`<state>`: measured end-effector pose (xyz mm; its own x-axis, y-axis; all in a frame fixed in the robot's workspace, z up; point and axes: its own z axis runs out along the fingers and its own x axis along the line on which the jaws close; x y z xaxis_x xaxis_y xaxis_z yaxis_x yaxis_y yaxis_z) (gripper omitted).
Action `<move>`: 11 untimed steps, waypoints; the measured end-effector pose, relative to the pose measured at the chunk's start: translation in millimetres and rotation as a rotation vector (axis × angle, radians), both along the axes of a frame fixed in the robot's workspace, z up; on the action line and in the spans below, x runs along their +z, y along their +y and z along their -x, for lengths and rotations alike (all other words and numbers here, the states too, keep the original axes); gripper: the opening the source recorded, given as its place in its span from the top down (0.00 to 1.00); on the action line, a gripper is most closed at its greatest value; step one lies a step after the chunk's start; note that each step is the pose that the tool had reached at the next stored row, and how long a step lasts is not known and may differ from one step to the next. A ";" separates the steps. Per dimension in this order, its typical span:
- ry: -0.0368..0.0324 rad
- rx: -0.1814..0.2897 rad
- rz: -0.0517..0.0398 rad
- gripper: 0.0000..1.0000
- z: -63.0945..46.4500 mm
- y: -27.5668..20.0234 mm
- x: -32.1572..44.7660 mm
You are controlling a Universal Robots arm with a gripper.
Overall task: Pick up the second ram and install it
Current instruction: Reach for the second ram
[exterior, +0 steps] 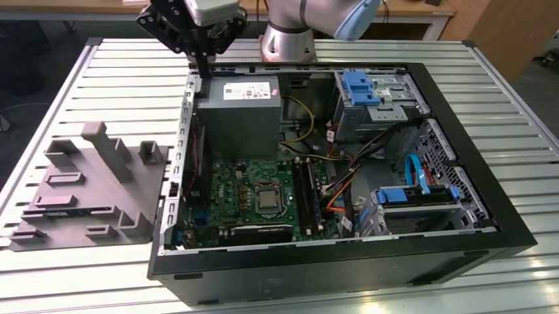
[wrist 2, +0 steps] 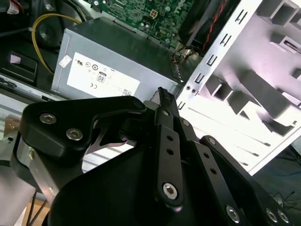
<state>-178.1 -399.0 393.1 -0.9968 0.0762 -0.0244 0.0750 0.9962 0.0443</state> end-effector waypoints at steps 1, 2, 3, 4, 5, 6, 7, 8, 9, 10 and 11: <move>0.0000 0.000 0.0000 0.89 1.3 0.0 0.0; -0.0001 0.000 -0.0001 0.89 2.8 0.0 -0.1; 0.0000 0.000 0.0000 0.89 4.4 0.0 -0.1; -0.0001 0.000 -0.0001 0.89 6.1 0.0 -0.2; -0.0001 0.000 -0.0001 0.89 7.6 0.0 -0.2; -0.0001 0.000 -0.0001 0.89 9.2 0.0 -0.2; -0.0001 0.000 -0.0001 0.89 10.9 0.0 -0.2; -0.0001 0.000 -0.0001 0.89 12.5 0.0 -0.2; -0.0001 0.000 -0.0001 0.89 14.1 0.0 -0.3; -0.0001 0.000 -0.0001 0.89 15.8 0.0 -0.3; -0.0001 0.000 -0.0001 0.89 18.0 0.0 -0.3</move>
<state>-196.2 -398.9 392.8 -0.9968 0.0762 -0.0245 0.0750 0.9962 0.0444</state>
